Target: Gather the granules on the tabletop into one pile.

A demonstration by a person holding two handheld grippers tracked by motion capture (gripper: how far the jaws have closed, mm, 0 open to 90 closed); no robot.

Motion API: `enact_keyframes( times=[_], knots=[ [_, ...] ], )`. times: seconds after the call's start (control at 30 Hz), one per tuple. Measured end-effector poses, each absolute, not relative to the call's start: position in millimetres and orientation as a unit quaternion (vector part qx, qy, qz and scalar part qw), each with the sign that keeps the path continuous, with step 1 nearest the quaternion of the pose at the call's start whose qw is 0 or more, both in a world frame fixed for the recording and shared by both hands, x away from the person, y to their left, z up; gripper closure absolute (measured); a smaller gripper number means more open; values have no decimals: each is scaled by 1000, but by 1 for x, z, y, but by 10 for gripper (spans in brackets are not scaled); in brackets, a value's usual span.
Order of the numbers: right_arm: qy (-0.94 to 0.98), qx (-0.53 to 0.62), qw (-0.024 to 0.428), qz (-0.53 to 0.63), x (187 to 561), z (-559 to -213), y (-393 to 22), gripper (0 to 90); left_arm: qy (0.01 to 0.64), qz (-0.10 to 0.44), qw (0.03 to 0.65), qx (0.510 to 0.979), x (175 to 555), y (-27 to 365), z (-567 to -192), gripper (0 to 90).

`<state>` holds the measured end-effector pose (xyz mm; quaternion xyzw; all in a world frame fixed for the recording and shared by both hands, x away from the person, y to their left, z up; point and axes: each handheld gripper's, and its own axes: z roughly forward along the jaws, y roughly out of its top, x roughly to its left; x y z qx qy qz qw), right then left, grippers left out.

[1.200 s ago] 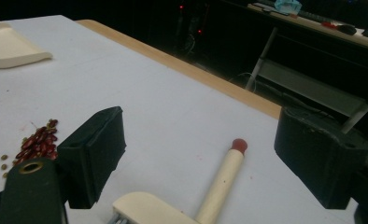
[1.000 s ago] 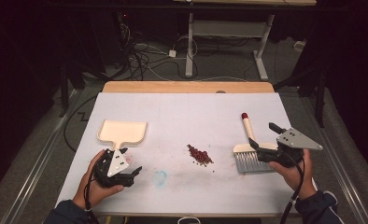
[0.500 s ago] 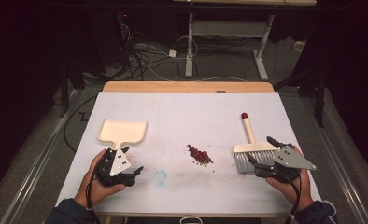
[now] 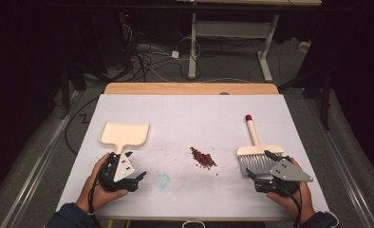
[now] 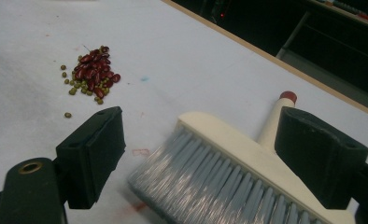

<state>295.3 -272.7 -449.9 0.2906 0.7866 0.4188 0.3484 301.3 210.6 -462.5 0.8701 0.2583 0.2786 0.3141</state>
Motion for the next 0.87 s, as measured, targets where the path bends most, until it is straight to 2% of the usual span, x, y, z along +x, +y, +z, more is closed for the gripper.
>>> enact_keyframes(
  times=[0.87],
  knots=[
    [784,291,353,419,297,-448,-274,165,258,277,314,870,305,209,-463,190]
  ],
)
